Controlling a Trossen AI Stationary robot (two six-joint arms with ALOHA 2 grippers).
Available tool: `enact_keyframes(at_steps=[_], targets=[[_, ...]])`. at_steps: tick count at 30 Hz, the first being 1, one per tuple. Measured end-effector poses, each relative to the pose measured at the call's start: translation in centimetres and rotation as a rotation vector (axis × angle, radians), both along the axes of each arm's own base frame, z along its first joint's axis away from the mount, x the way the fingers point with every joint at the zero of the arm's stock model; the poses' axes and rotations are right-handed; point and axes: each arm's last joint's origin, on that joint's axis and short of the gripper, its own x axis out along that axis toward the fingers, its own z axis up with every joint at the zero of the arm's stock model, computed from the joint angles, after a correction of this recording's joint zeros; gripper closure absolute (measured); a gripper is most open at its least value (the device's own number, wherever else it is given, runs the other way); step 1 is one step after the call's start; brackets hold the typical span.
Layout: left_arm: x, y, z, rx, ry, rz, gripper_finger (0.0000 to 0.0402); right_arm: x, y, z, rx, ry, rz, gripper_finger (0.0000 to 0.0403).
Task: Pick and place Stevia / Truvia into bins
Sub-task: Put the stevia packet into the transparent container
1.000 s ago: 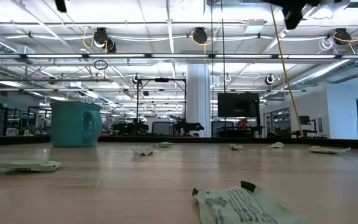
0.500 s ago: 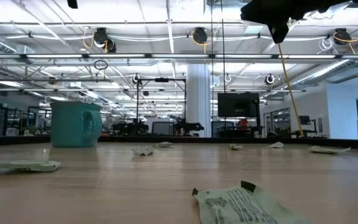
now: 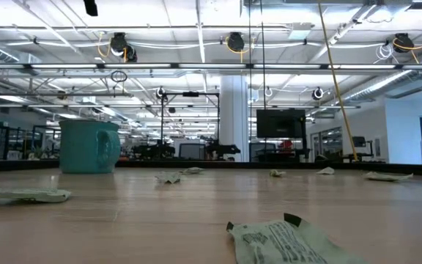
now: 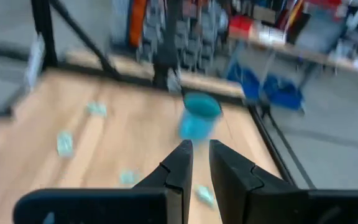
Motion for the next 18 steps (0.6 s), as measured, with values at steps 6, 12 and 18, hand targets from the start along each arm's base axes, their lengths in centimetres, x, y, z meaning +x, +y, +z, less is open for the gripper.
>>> enact_keyframes(at_steps=[6, 12, 18], targets=[[1.0, 0.0, -0.1, -0.006, -0.017, 0.013, 0.0256, -1.9, -0.6, 1.9, 0.179, 0.246, -0.127, 0.0348], [2.3, 0.0, -0.9, -0.06, 0.015, -0.002, 0.0256, -2.5, -0.7, -2.7, 0.255, 0.508, -0.262, 0.0316], [3.4, 0.0, -1.6, -0.072, 0.053, -0.003, 0.0256, -2.2, -0.4, -9.7, 0.295, 0.667, -0.21, 0.0276]])
